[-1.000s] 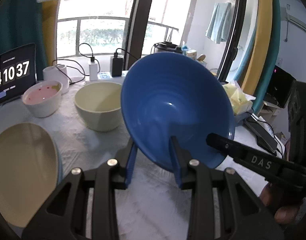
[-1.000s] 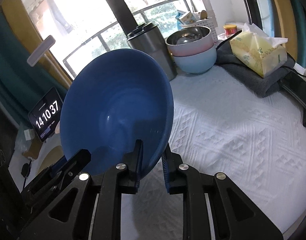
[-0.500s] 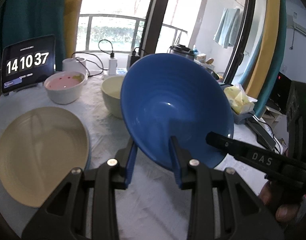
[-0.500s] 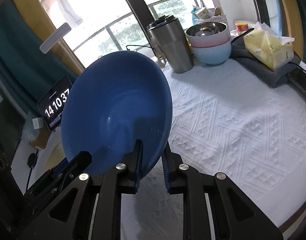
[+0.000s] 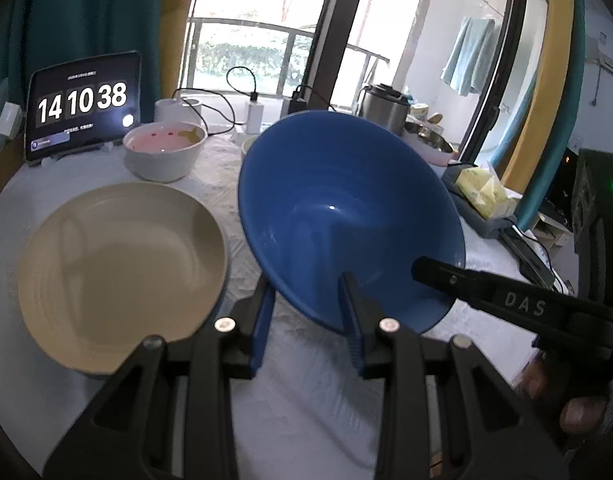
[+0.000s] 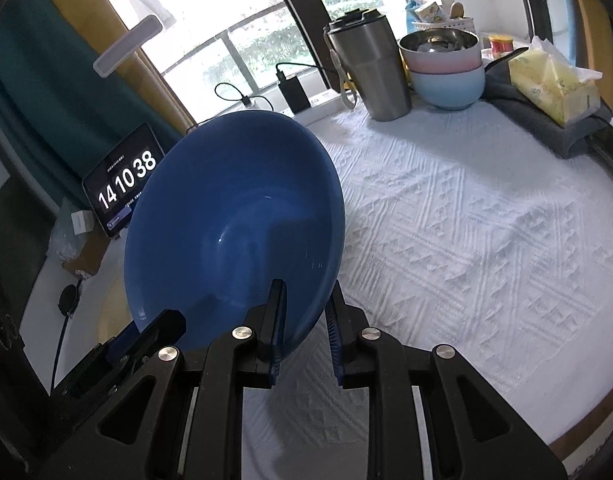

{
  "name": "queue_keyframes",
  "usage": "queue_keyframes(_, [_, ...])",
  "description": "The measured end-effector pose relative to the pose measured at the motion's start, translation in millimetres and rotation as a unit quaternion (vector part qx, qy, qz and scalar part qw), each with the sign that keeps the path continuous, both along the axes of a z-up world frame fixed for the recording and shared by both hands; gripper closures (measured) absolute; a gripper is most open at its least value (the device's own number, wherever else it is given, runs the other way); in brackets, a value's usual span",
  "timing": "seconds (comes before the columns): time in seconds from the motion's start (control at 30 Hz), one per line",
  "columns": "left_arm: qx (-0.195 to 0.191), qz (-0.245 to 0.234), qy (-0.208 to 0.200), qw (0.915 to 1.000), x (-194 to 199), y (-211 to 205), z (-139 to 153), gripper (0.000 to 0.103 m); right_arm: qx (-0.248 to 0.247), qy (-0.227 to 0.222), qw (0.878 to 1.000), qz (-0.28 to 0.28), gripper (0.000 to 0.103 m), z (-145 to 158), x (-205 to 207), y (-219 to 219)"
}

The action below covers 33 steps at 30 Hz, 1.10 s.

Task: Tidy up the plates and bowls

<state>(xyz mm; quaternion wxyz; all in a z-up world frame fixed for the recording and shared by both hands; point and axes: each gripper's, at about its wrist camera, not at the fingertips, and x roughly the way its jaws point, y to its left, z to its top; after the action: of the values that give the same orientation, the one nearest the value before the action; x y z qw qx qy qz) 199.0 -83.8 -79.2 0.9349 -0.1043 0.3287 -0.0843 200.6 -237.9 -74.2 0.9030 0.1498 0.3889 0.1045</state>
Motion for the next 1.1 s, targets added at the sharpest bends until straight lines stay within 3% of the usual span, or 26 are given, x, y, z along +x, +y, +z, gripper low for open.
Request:
queue_keyframes(0.43, [0.004,-0.009,0.023,0.9997,-7,3,-4,0.064,-0.011,0.020,1.000,-0.009,0.081,-1,-8,2])
queue_keyframes(0.5, [0.006,-0.012,0.014,0.9998,-9,3,-2,0.057,-0.009,0.019,1.000,-0.012,0.081,-1,-9,0])
queue_keyframes(0.7, [0.024,-0.008,-0.002,0.9997,-15,3,4,0.057,-0.009,0.007,1.000,-0.012,0.080,6,-11,0])
queue_keyframes(1.1, [0.021,0.020,-0.020,0.9994,-17,19,16,0.057,-0.005,0.001,1.000,-0.021,0.076,10,-11,-6])
